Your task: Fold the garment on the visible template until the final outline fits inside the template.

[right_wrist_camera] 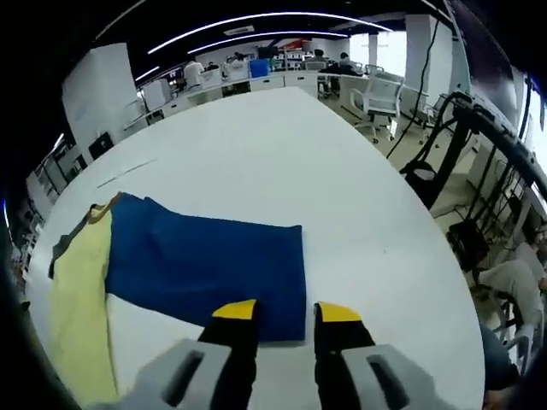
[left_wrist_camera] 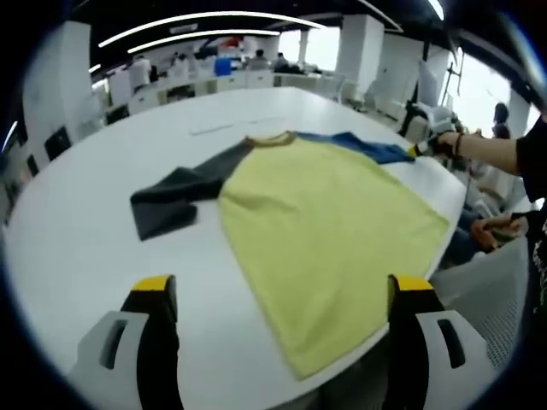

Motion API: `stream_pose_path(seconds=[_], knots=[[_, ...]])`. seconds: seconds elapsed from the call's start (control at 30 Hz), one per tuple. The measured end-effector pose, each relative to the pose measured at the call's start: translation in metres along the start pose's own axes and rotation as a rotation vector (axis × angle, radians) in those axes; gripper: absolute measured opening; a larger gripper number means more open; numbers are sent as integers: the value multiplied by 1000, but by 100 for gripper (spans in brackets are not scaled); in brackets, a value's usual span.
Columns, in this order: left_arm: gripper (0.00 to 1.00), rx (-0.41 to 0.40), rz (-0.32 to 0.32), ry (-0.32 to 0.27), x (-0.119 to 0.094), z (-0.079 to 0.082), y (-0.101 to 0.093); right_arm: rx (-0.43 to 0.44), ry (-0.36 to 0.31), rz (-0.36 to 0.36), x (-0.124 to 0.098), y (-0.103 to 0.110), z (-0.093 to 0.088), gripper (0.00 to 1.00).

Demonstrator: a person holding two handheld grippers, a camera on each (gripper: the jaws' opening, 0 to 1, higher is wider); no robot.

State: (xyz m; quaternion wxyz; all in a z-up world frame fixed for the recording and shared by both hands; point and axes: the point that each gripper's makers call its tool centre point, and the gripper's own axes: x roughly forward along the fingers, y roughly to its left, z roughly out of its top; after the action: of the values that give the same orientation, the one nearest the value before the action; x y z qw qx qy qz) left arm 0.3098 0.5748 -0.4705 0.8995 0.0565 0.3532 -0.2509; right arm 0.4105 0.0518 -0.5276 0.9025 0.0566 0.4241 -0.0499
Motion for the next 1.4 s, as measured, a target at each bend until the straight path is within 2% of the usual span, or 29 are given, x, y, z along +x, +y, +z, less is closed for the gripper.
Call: stream_pose_path(seconds=[0.07, 0.13, 0.2, 0.4, 0.63, 0.87, 0.93, 1.0, 1.07, 1.13, 1.27, 1.4], knots=[[99, 2, 2, 0, 0, 1, 1, -5, -1, -2, 2, 0, 1, 16], [99, 6, 6, 4, 0, 1, 1, -11, 6, -7, 3, 0, 1, 4], [99, 5, 9, 6, 0, 1, 1, -24, 5, -2, 4, 0, 3, 0], [98, 16, 18, 7, -1, 1, 2, 28, -12, -23, 12, -12, 14, 0], [99, 17, 20, 11, -1, 1, 3, 48, -17, -37, 17, -20, 24, 0], [99, 19, 22, 15, -1, 0, 4, 50, -11, -47, 18, -20, 26, 0], [99, 18, 21, 15, -2, -1, 4, 25, -2, -48, 18, -19, 26, 0], [99, 18, 22, 15, -2, -1, 5, 1, 0, -58, 16, -20, 27, 2], [99, 16, 21, 16, -2, -1, 5, -9, -17, -60, 13, -19, 30, 8], [99, 16, 22, 16, -2, -1, 5, -23, -35, -41, 10, -14, 34, 14], [99, 12, 27, 10, -4, 0, 6, -103, -40, 5, 6, -1, 37, 22], [99, 10, 30, 10, -4, -1, 6, -165, -10, 63, 6, 14, 29, 23]])
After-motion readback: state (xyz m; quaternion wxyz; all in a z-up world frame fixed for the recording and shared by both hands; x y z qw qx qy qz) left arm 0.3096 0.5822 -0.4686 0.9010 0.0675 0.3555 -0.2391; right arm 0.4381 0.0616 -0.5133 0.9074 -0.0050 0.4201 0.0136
